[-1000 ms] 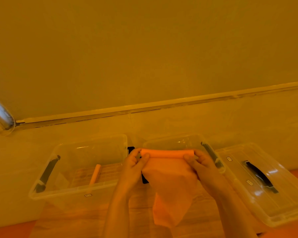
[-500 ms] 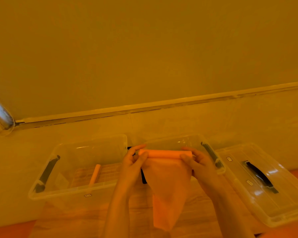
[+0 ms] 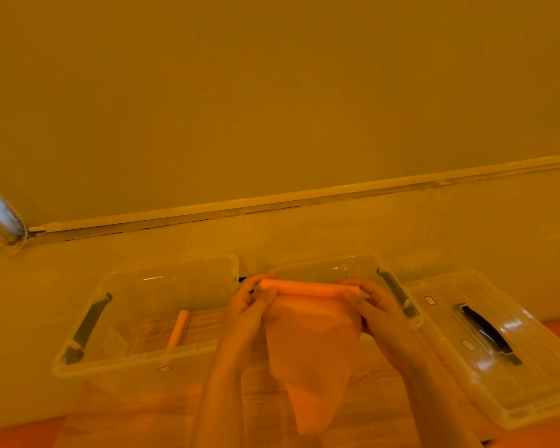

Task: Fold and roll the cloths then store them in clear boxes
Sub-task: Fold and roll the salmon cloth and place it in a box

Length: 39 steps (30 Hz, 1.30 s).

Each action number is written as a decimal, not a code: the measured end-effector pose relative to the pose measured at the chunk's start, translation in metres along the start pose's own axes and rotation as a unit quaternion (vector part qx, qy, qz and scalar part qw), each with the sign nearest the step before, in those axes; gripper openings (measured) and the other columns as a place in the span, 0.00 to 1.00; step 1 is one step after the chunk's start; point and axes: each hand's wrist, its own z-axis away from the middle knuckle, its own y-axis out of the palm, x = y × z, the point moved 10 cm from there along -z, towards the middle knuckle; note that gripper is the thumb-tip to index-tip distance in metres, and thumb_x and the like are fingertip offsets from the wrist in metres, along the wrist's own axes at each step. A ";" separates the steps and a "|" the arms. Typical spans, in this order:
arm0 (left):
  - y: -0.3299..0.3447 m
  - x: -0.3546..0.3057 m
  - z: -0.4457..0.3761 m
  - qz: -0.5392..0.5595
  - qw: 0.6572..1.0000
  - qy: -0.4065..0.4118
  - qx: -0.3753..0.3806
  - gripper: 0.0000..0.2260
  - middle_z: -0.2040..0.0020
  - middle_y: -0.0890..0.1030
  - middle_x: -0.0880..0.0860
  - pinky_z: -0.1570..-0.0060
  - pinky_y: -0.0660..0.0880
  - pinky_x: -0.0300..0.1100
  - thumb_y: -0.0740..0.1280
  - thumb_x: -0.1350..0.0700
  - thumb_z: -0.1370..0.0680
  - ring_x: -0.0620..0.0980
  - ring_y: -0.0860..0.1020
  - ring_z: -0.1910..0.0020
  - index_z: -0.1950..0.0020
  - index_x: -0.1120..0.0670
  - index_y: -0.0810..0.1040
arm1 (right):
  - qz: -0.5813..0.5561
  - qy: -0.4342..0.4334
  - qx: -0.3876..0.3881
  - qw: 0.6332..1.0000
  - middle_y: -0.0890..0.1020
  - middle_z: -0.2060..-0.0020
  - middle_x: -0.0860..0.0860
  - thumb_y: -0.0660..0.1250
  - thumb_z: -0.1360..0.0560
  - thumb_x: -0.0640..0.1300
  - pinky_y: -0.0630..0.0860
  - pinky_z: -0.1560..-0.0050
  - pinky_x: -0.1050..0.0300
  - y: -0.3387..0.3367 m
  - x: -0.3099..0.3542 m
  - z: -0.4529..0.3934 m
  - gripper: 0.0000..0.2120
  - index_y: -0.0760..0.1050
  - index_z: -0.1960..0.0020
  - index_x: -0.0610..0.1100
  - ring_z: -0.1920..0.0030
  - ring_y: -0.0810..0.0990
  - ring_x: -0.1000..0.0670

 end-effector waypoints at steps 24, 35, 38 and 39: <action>-0.006 0.002 -0.003 0.020 1.000 0.000 -0.002 0.07 0.49 0.81 0.55 0.61 0.76 0.45 0.66 0.53 0.24 0.52 0.80 0.54 0.47 0.46 0.81 | -0.028 0.012 -0.002 1.000 0.83 0.54 0.48 0.66 0.26 0.47 0.75 0.70 0.62 0.006 -0.003 -0.004 0.10 0.79 0.46 0.49 0.59 0.81 0.50; -0.004 -0.001 -0.001 0.016 1.000 0.004 -0.005 0.11 0.50 0.83 0.53 0.54 0.79 0.44 0.66 0.53 0.24 0.50 0.82 0.52 0.44 0.52 0.79 | -0.069 0.013 -0.009 0.998 0.84 0.55 0.44 0.67 0.27 0.41 0.79 0.58 0.52 0.006 -0.005 -0.007 0.10 0.78 0.46 0.46 0.56 0.83 0.45; -0.002 -0.003 0.000 0.013 1.000 0.012 0.006 0.08 0.53 0.83 0.57 0.58 0.78 0.44 0.65 0.54 0.23 0.53 0.82 0.56 0.46 0.54 0.79 | -0.058 0.007 0.000 0.998 0.83 0.53 0.39 0.67 0.28 0.45 0.79 0.56 0.49 0.006 -0.002 -0.005 0.11 0.79 0.47 0.43 0.55 0.82 0.43; -0.003 -0.002 -0.001 0.015 1.000 0.012 0.006 0.09 0.53 0.83 0.58 0.60 0.77 0.46 0.65 0.53 0.23 0.54 0.81 0.57 0.46 0.54 0.79 | -0.048 0.007 0.000 0.999 0.83 0.53 0.39 0.66 0.28 0.45 0.79 0.57 0.49 0.005 -0.001 -0.005 0.11 0.79 0.47 0.43 0.56 0.82 0.43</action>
